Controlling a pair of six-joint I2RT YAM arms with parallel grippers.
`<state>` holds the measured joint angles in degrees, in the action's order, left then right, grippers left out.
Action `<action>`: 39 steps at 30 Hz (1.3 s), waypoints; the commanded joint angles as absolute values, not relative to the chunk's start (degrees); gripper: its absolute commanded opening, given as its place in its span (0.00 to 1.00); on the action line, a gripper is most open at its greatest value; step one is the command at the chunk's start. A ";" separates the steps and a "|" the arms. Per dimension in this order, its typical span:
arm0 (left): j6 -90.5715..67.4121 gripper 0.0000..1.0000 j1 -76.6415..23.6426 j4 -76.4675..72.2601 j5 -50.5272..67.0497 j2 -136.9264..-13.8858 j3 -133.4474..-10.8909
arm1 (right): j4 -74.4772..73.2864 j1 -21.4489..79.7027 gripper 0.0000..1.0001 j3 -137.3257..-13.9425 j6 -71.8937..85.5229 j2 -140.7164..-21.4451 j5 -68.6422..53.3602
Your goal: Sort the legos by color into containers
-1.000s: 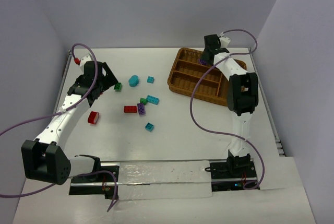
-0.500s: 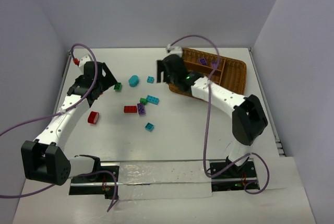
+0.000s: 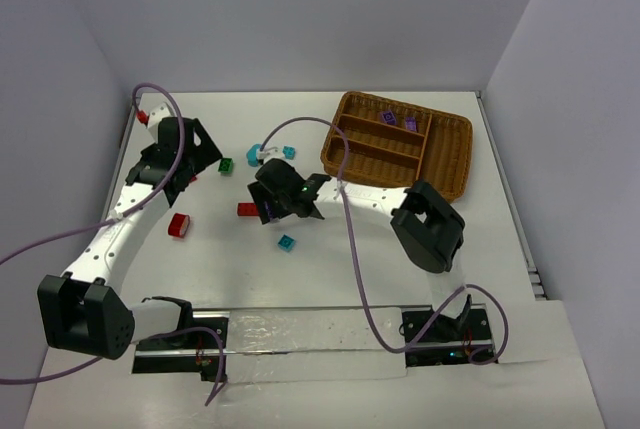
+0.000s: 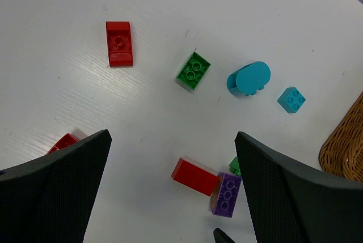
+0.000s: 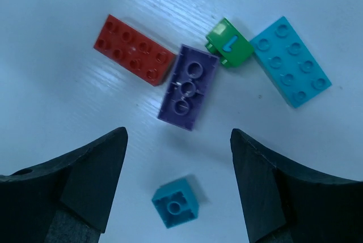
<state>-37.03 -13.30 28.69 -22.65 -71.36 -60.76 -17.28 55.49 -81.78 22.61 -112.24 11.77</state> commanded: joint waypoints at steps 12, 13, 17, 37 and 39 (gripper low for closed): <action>-36.69 0.99 -13.27 28.80 -22.87 -69.83 -63.08 | -18.34 56.51 0.67 -90.44 28.08 -121.89 16.13; -36.58 0.99 -13.27 28.75 -22.93 -69.72 -63.03 | -18.29 56.51 0.65 -90.44 28.19 -122.05 16.47; -36.62 0.99 -13.27 28.63 -22.97 -69.56 -62.79 | -18.42 56.51 0.57 -90.81 28.35 -122.77 17.41; -36.85 0.99 -13.27 28.04 -21.99 -69.61 -62.12 | -16.28 45.53 0.11 -84.07 25.49 -101.82 21.18; -36.76 0.99 -13.27 28.04 -21.73 -69.52 -62.07 | -16.66 39.89 0.11 -84.48 26.98 -101.84 20.27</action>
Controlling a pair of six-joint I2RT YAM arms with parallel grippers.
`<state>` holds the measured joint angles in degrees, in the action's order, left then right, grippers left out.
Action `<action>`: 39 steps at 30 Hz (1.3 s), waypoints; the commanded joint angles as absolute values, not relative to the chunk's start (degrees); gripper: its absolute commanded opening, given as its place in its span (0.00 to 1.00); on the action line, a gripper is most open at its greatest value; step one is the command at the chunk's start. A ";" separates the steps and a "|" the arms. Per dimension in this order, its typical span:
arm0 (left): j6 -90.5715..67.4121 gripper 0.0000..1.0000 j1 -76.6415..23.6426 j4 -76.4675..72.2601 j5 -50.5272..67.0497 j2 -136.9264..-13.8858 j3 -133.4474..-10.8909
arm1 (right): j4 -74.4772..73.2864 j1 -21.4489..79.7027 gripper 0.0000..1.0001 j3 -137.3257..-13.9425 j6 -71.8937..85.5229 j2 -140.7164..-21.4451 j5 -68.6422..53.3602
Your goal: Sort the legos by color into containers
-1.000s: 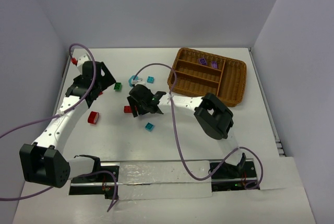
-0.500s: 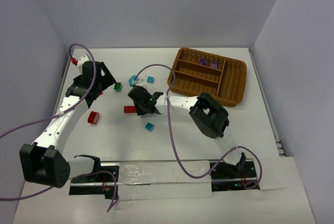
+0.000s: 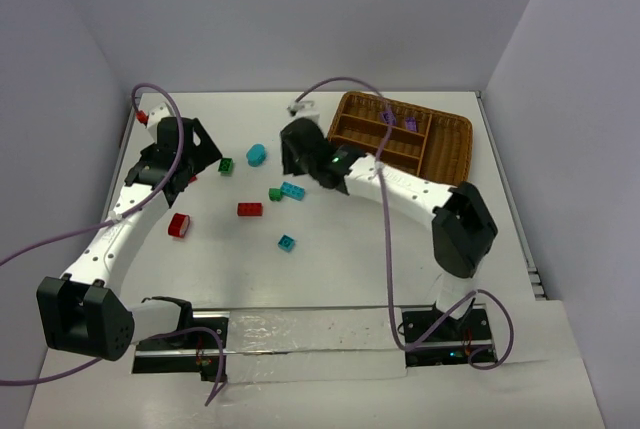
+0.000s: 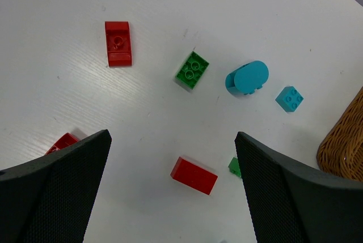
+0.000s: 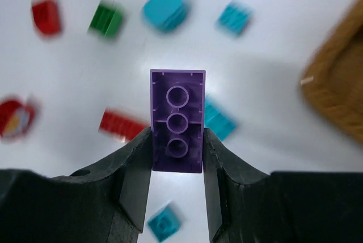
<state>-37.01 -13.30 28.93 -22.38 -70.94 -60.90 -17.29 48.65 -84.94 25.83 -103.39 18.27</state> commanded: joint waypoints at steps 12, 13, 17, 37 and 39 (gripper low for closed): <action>-36.74 0.99 -13.27 27.60 -20.57 -70.14 -62.05 | -22.74 20.89 0.14 -101.53 33.55 -117.43 22.70; -36.66 0.99 -13.27 27.60 -20.57 -70.30 -62.13 | -23.01 20.26 0.15 -103.71 33.66 -119.30 22.35; -36.56 0.99 -13.27 27.60 -20.15 -70.89 -62.39 | -25.14 17.92 0.16 -110.67 33.60 -124.29 22.21; -36.30 0.99 -13.29 27.86 -20.53 -71.87 -62.89 | -30.07 15.84 0.74 -128.25 32.62 -136.46 21.03; -36.36 0.99 -13.30 27.73 -20.39 -71.87 -62.69 | -29.80 15.97 0.75 -127.39 32.09 -134.74 21.09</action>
